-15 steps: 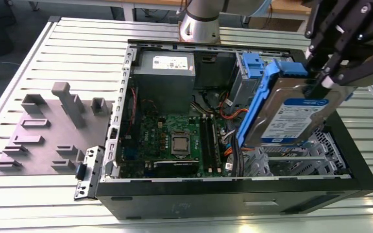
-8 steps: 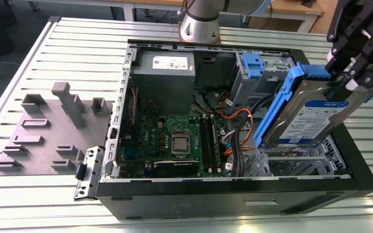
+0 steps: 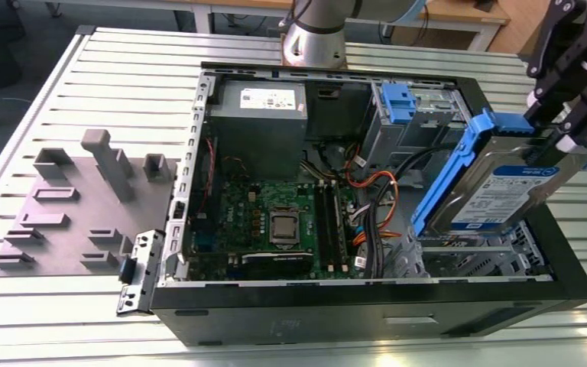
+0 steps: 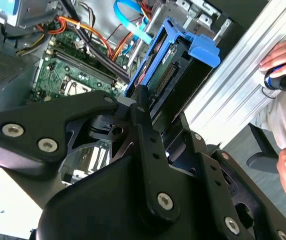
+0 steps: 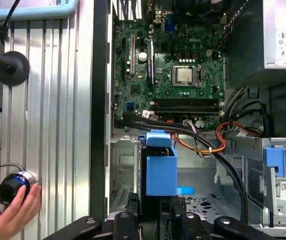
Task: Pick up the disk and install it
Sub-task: 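Insert the disk into the insertion slot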
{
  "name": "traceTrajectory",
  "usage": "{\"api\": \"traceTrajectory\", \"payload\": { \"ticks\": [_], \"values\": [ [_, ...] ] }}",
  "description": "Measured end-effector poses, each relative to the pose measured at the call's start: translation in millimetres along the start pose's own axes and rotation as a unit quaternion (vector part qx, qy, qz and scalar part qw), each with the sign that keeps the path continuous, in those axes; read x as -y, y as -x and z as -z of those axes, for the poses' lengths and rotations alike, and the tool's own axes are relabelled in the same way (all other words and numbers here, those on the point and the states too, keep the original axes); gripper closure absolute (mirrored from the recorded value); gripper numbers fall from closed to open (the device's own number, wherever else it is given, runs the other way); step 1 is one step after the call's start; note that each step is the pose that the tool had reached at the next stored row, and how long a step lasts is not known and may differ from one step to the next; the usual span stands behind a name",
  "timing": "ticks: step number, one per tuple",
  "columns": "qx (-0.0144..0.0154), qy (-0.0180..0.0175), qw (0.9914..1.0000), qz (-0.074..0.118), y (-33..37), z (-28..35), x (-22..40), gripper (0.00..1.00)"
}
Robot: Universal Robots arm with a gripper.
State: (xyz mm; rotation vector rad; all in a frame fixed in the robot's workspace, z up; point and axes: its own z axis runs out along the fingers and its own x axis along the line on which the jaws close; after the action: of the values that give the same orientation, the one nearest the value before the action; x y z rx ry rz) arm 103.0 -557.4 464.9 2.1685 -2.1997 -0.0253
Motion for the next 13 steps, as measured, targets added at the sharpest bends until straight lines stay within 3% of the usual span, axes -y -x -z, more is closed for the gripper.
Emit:
{"api": "traceTrajectory", "payload": {
  "ticks": [4,13],
  "values": [
    [0.0,0.0012,1.0,0.0,0.2,-3.7,6.4,0.65],
    [-0.0001,0.0012,1.0,0.0,0.5,-7.3,9.7,0.65]
  ]
}}
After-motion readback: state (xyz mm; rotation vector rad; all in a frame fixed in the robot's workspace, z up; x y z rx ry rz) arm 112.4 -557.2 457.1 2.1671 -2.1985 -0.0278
